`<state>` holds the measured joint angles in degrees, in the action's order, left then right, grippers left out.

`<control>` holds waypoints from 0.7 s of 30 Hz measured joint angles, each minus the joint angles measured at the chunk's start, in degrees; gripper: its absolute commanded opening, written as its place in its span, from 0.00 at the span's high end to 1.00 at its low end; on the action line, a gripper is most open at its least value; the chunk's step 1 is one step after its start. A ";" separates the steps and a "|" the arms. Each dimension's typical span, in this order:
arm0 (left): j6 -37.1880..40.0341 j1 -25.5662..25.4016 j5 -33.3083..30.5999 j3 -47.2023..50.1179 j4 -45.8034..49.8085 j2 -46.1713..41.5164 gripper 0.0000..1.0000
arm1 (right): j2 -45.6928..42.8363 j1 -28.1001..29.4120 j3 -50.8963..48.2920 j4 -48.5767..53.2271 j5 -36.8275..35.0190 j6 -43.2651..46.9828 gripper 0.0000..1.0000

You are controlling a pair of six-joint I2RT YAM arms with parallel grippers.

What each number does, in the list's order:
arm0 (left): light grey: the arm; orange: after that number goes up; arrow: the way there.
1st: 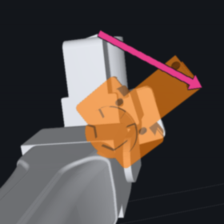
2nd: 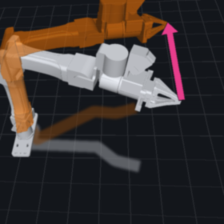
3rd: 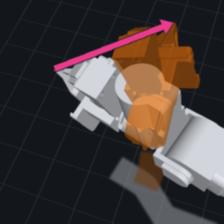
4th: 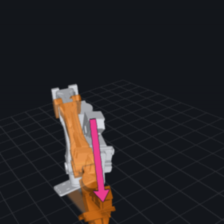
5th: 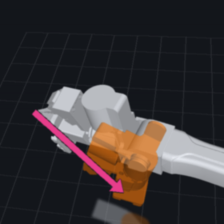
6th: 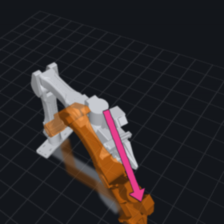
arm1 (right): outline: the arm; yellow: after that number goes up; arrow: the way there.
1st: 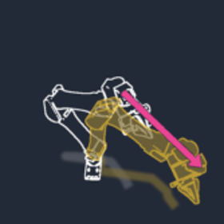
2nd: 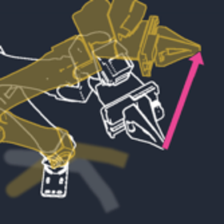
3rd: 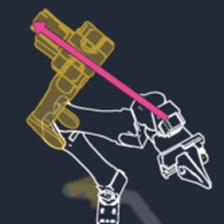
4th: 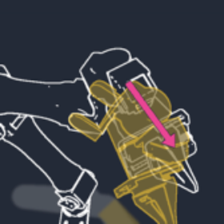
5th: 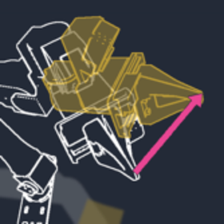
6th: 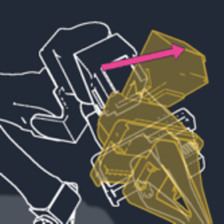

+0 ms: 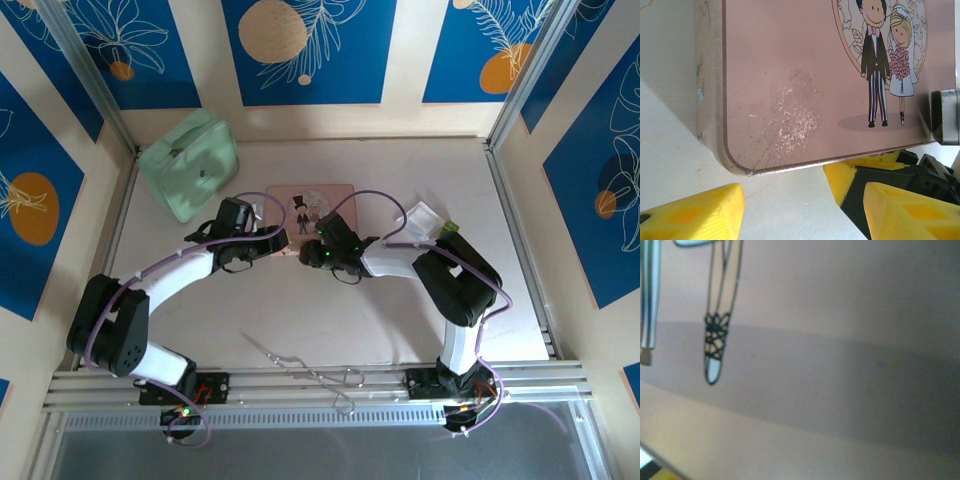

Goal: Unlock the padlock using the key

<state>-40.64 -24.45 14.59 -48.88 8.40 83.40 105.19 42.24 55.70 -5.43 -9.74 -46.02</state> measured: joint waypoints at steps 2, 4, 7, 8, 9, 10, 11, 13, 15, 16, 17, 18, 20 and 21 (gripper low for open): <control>0.00 0.00 0.00 0.00 0.00 0.00 0.36 | -0.09 0.02 -0.55 -0.83 -0.37 0.63 0.46; 0.00 0.00 0.00 0.00 0.00 -0.04 0.36 | -0.35 0.20 -1.42 -1.97 -1.01 1.31 0.44; 0.00 0.00 0.00 0.00 0.00 -0.13 0.36 | -0.66 0.48 -2.67 -3.61 -2.34 2.43 0.42; 0.00 0.00 0.00 0.00 0.00 -0.15 0.36 | -0.66 0.50 -2.89 -4.04 -2.80 2.69 0.42; 0.00 0.00 0.00 0.00 0.00 -0.17 0.36 | -0.66 0.50 -2.91 -4.09 -3.13 3.06 0.42; 0.00 0.00 0.00 0.00 0.00 -0.22 0.36 | -0.61 0.50 -2.93 -4.20 -3.28 3.30 0.42; 0.00 0.00 0.00 0.00 0.00 -0.26 0.36 | -0.48 0.48 -2.95 -4.35 -3.43 3.72 0.42; 0.00 0.00 0.00 0.00 0.00 -0.37 0.36 | -0.33 0.48 -2.97 -4.66 -3.58 4.26 0.42; 0.00 0.00 0.00 0.00 0.00 -0.39 0.36 | -0.33 0.48 -3.39 -5.35 -3.54 4.74 0.43; -0.02 0.00 0.02 0.00 -0.02 -0.39 0.37 | -0.35 0.48 -3.65 -5.77 -3.56 5.07 0.43; -0.02 0.00 0.04 0.00 -0.02 -0.42 0.37 | -0.35 0.48 -3.96 -6.45 -3.54 5.49 0.43; -0.04 0.00 0.17 0.04 -0.07 -0.42 0.37 | -0.35 0.48 -4.26 -7.13 -3.39 5.79 0.43; -0.07 0.00 0.26 0.17 -0.24 -0.42 0.37 | -0.35 0.37 -4.83 -8.46 -2.93 6.27 0.43; -0.09 0.00 0.26 0.26 -0.28 -0.42 0.37 | -0.35 0.37 -4.96 -8.85 -2.62 6.58 0.43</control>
<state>-40.73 -24.45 14.85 -48.62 8.12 82.98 104.84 42.61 50.74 -14.28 -12.36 -39.44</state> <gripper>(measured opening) 0.633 0.576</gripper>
